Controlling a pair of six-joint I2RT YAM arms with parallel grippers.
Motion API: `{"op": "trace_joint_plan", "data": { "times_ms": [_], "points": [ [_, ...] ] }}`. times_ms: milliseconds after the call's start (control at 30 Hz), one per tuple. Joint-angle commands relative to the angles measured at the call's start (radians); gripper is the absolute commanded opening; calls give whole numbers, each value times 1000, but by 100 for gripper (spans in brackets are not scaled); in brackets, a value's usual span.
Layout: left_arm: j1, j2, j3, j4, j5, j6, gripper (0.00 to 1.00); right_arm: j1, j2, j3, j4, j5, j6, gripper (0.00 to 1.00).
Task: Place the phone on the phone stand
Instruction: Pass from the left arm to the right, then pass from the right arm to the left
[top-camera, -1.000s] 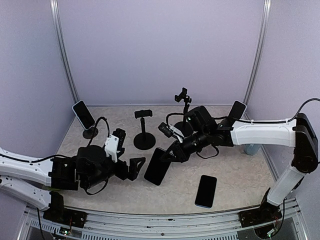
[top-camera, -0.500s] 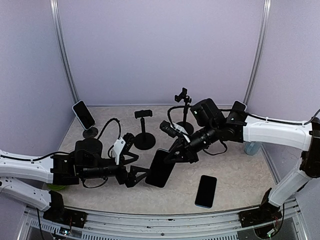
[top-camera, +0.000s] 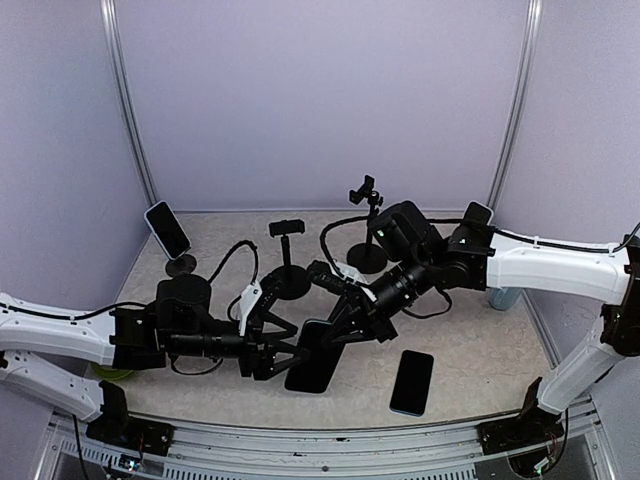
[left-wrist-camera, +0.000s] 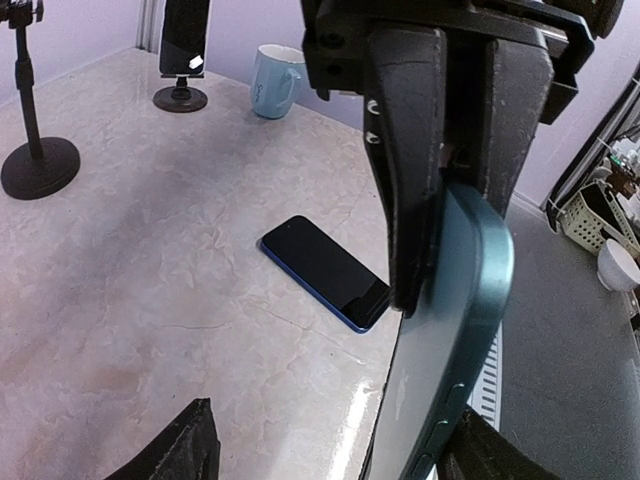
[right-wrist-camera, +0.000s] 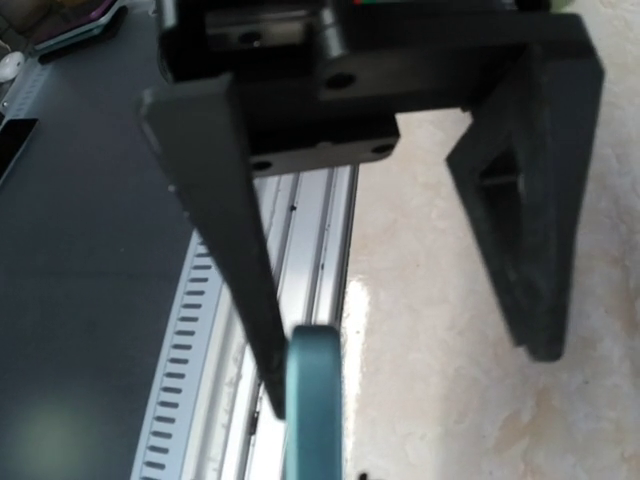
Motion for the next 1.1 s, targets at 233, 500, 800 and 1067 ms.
{"op": "trace_joint_plan", "data": {
  "times_ms": [233,500,800,1067],
  "points": [
    [8,23,29,46,99,0,56,16,-24,43,19,12,-31,0],
    [10,39,37,49,128,0,20,16,-32,35,28,32,-35,0],
    [11,38,31,77,134,-6,0,16,-36,0,84,33,-12,35],
    [11,22,20,106,124,-12,0,20,-14,-19,131,22,14,47]
  ]
}}
